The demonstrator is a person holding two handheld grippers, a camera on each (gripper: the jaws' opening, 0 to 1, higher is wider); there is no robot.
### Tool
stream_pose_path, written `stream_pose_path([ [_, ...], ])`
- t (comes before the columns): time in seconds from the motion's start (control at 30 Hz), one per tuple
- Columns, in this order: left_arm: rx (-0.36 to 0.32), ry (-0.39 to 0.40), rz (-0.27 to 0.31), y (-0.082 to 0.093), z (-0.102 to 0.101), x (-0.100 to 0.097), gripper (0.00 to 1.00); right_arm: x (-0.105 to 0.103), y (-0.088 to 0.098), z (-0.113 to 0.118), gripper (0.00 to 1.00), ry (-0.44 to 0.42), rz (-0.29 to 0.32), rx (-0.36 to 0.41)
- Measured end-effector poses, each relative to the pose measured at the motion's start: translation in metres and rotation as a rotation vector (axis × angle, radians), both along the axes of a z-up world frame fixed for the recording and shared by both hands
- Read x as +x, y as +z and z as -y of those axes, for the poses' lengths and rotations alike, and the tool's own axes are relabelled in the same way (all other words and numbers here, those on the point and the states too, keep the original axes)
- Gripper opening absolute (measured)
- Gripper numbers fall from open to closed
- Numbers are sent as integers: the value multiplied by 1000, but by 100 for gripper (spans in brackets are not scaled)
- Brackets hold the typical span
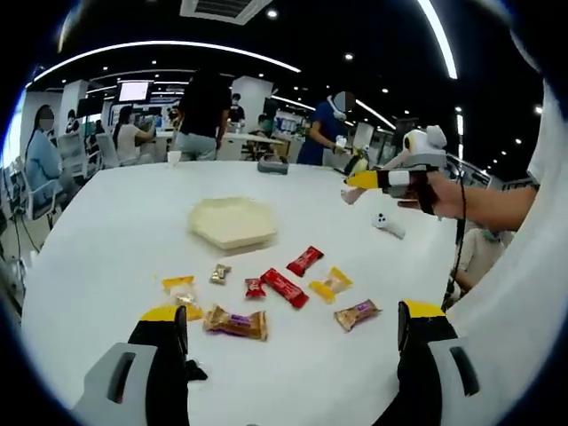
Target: Place the target food into the container with the food tongs after gripping and lifting it, then release it inside without dropping or visibly crushing the food.
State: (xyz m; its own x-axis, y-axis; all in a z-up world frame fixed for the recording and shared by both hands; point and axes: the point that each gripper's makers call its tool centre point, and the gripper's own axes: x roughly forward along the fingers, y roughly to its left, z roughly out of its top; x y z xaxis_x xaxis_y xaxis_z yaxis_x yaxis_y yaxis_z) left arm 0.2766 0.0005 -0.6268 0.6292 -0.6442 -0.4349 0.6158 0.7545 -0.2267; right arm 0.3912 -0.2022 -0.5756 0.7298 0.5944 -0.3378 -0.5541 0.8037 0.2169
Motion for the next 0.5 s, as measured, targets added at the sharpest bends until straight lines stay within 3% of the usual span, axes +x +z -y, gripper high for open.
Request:
stream_pose_path([
  [0.03,-31,19,-7,2,-22,12,99,11,7,-11,19,-15,10,-17],
  [0.2,-45,-7,0,-1,-47,26,99,27,14,-28,20,-30,33,-44],
  [0.3,-37,-10,-4,-6,-59,30,99,33,16,-34,20,-40,36,-53],
  [0.5,-50,-17,4,0,-73,33,99,51,18,-48,19,-26,42,-90],
])
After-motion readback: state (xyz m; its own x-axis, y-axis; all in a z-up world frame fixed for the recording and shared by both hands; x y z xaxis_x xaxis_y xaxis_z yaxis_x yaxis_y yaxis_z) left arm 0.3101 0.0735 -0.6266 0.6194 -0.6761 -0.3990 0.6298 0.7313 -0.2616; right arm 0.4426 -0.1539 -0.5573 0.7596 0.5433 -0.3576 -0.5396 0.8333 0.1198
